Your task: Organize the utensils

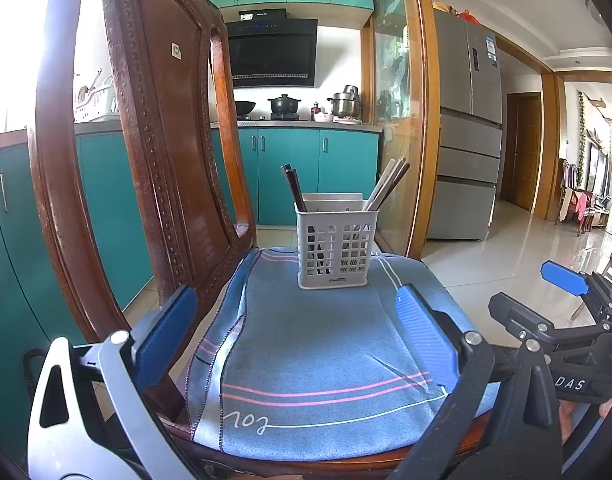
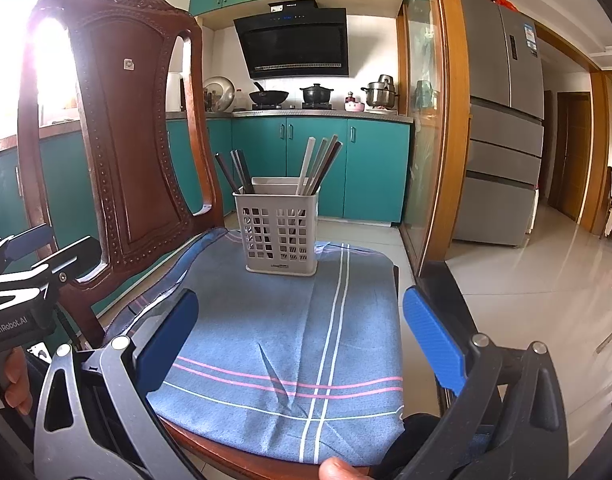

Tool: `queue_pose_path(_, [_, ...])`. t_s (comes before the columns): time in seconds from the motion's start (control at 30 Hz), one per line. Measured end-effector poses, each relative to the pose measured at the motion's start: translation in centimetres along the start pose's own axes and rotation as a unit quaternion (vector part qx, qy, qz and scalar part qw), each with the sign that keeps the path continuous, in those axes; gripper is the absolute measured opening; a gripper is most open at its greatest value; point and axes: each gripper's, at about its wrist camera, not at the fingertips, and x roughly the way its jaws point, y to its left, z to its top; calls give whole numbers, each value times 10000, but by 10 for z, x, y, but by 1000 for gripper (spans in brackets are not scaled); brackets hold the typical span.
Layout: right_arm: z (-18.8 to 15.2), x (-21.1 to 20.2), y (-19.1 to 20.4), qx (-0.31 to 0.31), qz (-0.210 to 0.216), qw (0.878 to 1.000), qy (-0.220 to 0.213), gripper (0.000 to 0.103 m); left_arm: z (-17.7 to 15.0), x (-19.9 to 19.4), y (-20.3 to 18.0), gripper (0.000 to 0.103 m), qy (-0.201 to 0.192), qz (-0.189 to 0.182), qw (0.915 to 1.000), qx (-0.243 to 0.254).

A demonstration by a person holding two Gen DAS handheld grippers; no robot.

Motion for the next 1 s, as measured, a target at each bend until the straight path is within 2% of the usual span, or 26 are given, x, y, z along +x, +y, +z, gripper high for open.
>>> queue_pose_path(1.0, [1, -3, -1, -43, 67, 10000, 18, 100, 2, 1, -2, 99, 64, -13, 10000, 11])
